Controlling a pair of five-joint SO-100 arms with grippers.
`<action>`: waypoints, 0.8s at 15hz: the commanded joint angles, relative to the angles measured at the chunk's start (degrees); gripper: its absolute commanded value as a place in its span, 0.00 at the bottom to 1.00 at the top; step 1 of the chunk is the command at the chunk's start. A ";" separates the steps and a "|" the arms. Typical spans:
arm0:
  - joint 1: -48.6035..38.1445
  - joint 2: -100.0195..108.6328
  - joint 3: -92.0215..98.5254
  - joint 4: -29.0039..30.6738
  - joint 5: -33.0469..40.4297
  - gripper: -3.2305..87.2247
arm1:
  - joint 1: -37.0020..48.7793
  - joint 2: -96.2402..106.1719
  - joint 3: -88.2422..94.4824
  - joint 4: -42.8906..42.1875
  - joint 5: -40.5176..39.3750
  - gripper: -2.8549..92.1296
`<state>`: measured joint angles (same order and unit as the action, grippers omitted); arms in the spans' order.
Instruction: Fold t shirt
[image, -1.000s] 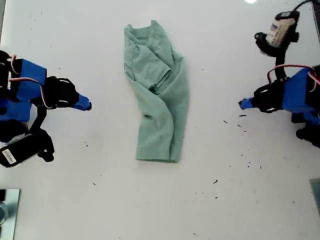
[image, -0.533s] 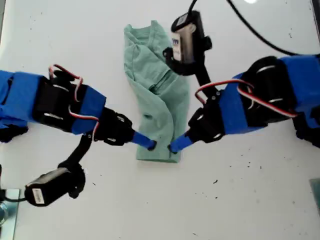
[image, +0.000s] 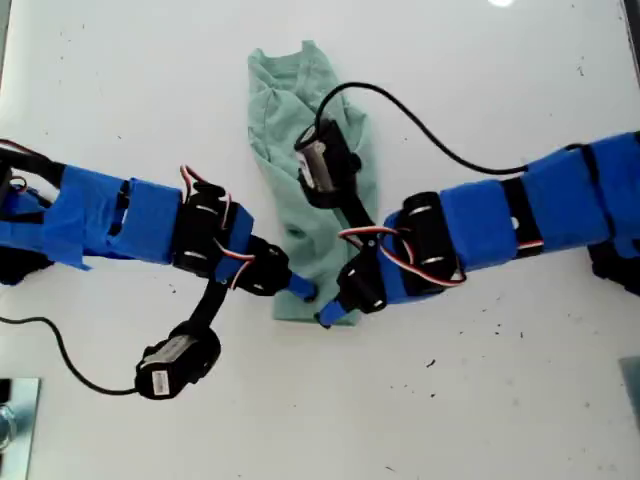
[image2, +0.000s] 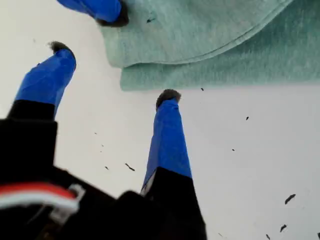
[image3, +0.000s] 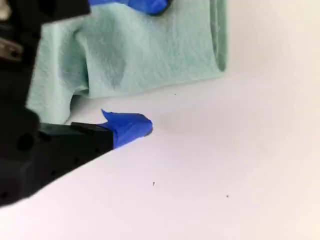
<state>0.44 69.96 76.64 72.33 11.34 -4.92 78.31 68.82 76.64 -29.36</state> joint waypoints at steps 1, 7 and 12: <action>-2.20 -5.36 -6.77 0.53 1.41 0.36 | 0.35 -5.71 -6.33 -1.23 1.05 0.35; -0.18 -11.34 -14.41 1.67 3.78 0.03 | 0.70 -14.59 -11.07 5.19 2.81 0.06; 6.50 -8.70 -22.76 1.58 7.47 0.03 | -7.65 -7.29 -29.18 11.78 -8.17 0.06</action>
<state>3.69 57.92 56.87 74.88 17.14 -8.79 63.98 44.21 87.63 -35.24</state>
